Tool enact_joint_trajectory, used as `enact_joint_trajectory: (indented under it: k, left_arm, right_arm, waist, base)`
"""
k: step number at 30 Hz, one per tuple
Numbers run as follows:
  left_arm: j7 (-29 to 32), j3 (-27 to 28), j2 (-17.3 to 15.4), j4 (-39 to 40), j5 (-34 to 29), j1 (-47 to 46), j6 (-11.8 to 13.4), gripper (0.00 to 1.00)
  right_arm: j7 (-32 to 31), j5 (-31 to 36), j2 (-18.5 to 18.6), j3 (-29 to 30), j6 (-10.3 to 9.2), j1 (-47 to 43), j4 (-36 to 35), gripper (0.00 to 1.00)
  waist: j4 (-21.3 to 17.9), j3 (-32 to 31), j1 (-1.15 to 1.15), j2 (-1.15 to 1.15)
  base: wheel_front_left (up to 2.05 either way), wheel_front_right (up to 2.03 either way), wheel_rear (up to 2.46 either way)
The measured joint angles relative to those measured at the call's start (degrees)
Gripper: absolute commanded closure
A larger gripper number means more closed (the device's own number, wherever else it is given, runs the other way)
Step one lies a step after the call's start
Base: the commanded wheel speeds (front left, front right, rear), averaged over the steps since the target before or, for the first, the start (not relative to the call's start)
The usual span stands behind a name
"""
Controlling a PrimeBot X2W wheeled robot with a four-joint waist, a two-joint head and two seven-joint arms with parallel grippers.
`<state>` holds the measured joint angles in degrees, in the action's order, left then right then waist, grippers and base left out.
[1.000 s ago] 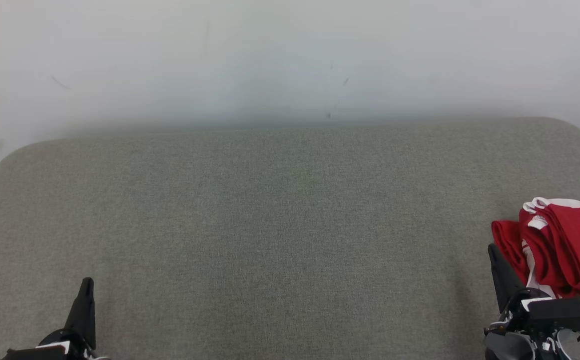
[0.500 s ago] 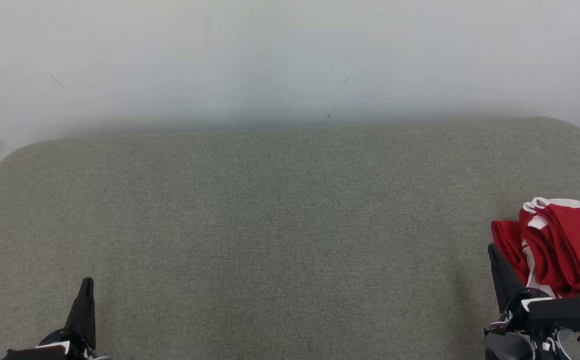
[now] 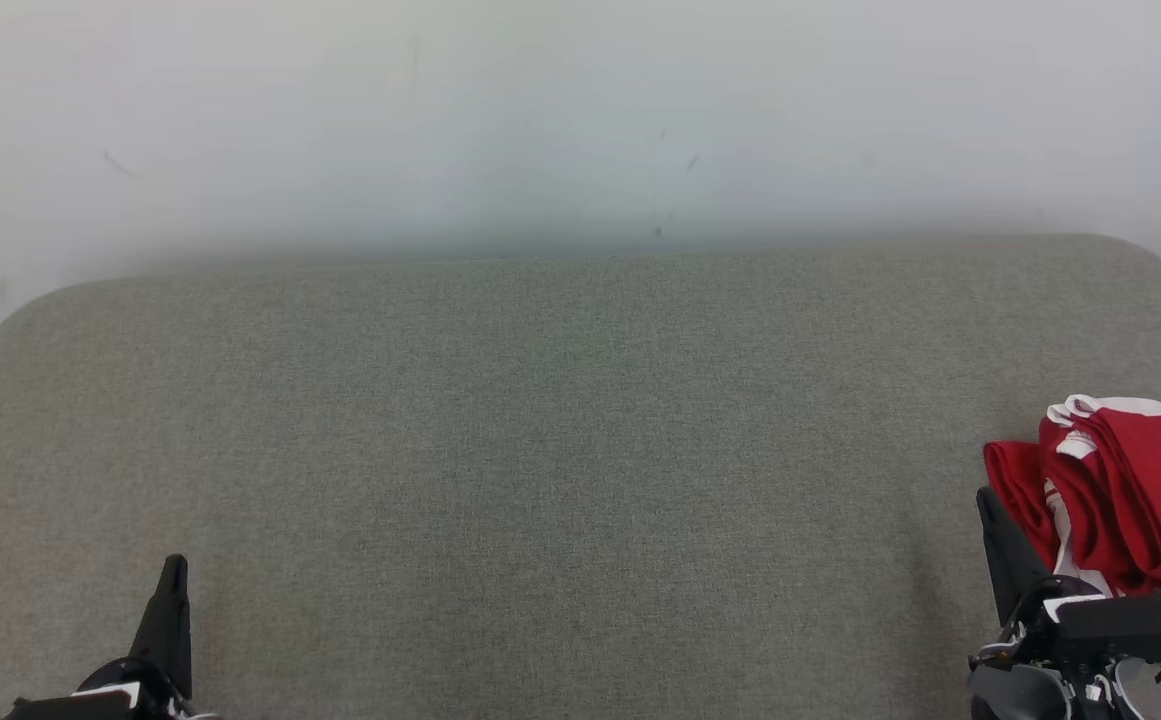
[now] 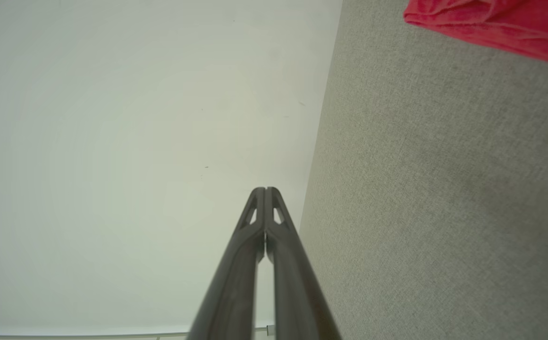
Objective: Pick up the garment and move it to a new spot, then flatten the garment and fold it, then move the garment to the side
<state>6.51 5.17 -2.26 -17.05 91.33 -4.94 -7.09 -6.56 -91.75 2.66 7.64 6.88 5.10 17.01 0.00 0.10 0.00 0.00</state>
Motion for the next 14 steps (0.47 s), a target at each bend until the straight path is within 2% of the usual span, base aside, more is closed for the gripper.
enact_joint_trajectory:
  k: [14]
  left_arm:
    - [0.0,0.0,0.0,0.0,0.01,0.0,0.0,1.0]
  right_arm:
    - [0.0,0.0,0.0,0.0,0.0,0.0,-0.02,1.0]
  waist:
    - [0.0,0.0,0.0,0.0]
  base:
    - [0.0,0.0,0.0]
